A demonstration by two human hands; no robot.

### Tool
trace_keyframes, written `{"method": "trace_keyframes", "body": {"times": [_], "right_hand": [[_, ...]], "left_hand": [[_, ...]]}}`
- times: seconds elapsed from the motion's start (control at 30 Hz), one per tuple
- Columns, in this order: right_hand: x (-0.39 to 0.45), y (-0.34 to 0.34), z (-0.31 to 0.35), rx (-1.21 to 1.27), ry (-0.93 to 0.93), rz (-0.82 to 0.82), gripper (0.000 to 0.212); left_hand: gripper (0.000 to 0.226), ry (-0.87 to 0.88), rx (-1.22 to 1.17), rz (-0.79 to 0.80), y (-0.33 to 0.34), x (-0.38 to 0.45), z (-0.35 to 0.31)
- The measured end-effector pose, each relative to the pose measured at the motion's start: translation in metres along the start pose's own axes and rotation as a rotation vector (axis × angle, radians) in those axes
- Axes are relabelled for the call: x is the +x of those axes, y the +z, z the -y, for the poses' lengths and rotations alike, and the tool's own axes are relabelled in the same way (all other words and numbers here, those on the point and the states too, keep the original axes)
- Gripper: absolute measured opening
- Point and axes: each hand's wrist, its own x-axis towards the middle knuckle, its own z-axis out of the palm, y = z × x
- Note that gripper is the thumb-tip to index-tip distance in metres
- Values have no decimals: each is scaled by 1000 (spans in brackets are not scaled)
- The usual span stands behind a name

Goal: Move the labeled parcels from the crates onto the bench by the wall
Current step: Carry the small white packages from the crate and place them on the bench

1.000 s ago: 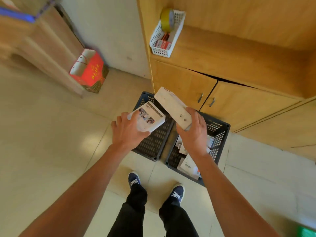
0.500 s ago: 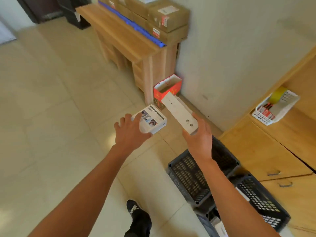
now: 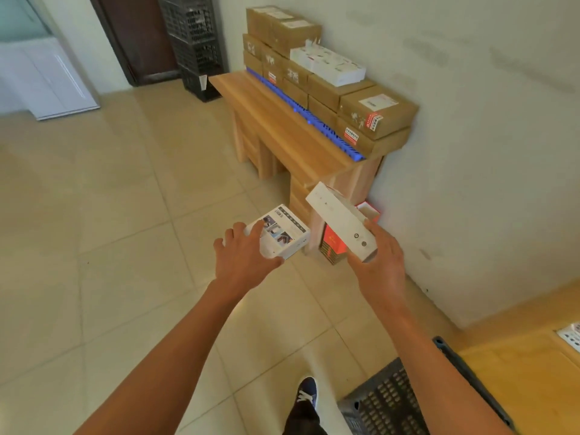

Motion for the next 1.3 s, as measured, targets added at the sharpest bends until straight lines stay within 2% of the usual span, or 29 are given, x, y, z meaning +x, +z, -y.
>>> {"method": "trace_keyframes", "body": {"times": [0.2,0.37,0.63,0.77,0.93,1.3], "right_hand": [[123,56,-17,-14,-24,-38,71],[215,86,-16,-10,-59,-36,62],[326,144,-21,-111,-110,-52,61],[382,184,-22,-190,-130,-79,66],[441,220,-20,-277,-36,-150,65],[556,256,-58,-467,59,-297,65]], "left_hand": [[91,11,-6,-17,-5,126,-10],[90,-12,-21,-60,-25,222,-18],[91,-7,-49,-74,-29,358,-15],[93,37,-69,-57,-20,440,-9],[93,127,-130,0,-18,538,-11],[94,319,-128,79,-7,698,-54]]}}
